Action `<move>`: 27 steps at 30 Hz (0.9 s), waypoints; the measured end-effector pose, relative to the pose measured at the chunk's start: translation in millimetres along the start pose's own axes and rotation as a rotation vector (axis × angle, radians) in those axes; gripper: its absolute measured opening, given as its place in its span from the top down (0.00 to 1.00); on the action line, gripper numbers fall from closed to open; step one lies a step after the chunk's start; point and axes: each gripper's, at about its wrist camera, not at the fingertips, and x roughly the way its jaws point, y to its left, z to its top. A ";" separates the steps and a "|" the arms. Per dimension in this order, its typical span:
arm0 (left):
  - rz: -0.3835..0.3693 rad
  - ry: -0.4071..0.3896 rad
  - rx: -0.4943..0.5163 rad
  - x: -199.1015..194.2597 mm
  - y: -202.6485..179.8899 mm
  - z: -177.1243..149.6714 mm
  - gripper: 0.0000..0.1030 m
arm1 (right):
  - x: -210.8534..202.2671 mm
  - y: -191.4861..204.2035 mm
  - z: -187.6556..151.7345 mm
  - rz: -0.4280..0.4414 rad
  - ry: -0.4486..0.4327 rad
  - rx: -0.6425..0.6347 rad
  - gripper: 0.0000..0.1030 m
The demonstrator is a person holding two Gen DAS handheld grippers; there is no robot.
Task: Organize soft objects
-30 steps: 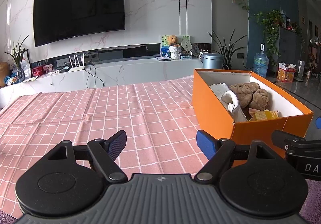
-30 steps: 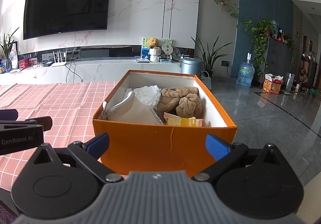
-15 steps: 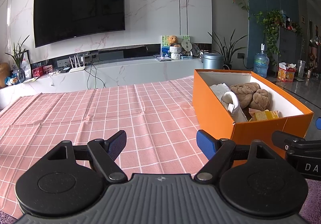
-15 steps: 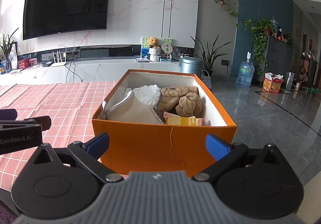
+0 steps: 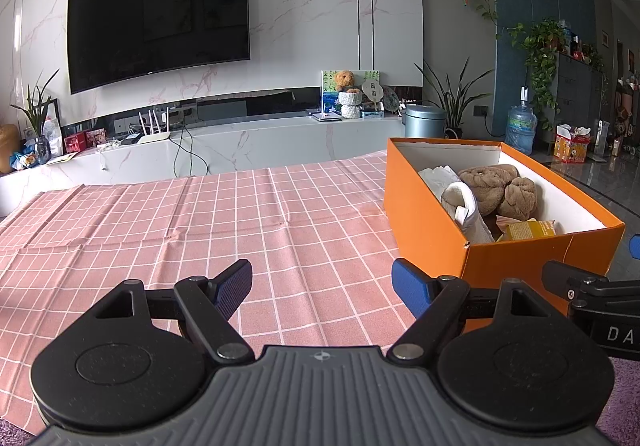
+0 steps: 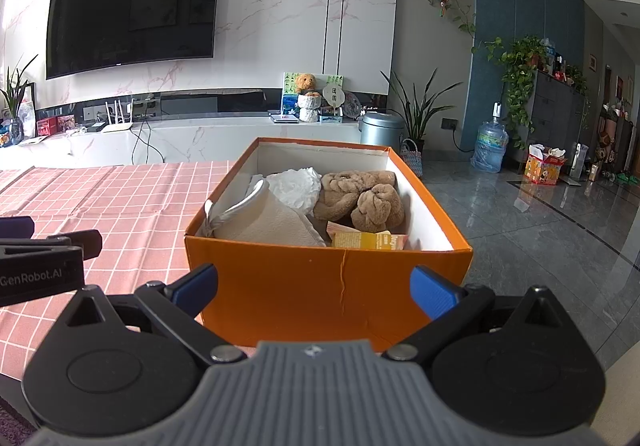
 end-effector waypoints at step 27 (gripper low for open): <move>0.001 0.001 0.001 -1.8 1.7 1.1 0.10 | 0.3 -0.1 0.2 -0.001 0.002 0.005 0.02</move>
